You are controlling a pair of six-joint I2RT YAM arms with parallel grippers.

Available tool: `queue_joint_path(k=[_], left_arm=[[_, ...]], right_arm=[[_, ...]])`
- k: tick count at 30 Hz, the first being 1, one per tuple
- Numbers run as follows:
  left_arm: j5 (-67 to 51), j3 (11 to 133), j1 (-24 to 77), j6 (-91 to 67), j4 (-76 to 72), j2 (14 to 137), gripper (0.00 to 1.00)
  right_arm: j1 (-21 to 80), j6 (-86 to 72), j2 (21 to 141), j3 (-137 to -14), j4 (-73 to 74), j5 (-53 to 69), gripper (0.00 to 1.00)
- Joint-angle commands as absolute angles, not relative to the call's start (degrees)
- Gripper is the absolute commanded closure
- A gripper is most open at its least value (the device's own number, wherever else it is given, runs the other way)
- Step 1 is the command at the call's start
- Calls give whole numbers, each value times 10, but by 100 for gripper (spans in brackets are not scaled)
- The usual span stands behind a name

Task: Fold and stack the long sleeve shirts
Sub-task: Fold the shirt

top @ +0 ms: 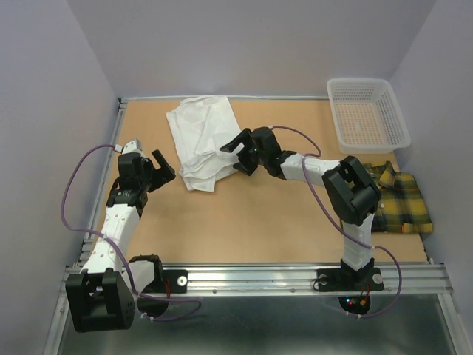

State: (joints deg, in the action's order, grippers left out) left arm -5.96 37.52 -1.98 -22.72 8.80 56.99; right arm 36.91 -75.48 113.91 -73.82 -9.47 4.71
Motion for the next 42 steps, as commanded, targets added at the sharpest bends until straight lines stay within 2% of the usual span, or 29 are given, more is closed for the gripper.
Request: queue_joint_path(k=[1,20,31,42], left_arm=[[-58,380,-21,-214,68,558,1],[-53,380,-21,-215,67,551,1],[-50,379,-21,-214,67,551,1],[-54,378,-21,-214,65,547,1]], right_arm=[[378,-759,1105,-766,-95,33,5],[381,-768,1147,-794,-91,22,5],[380,-767,1202,-870,-91,16,5],[358,-762,1286,-1016,-90,3,5]])
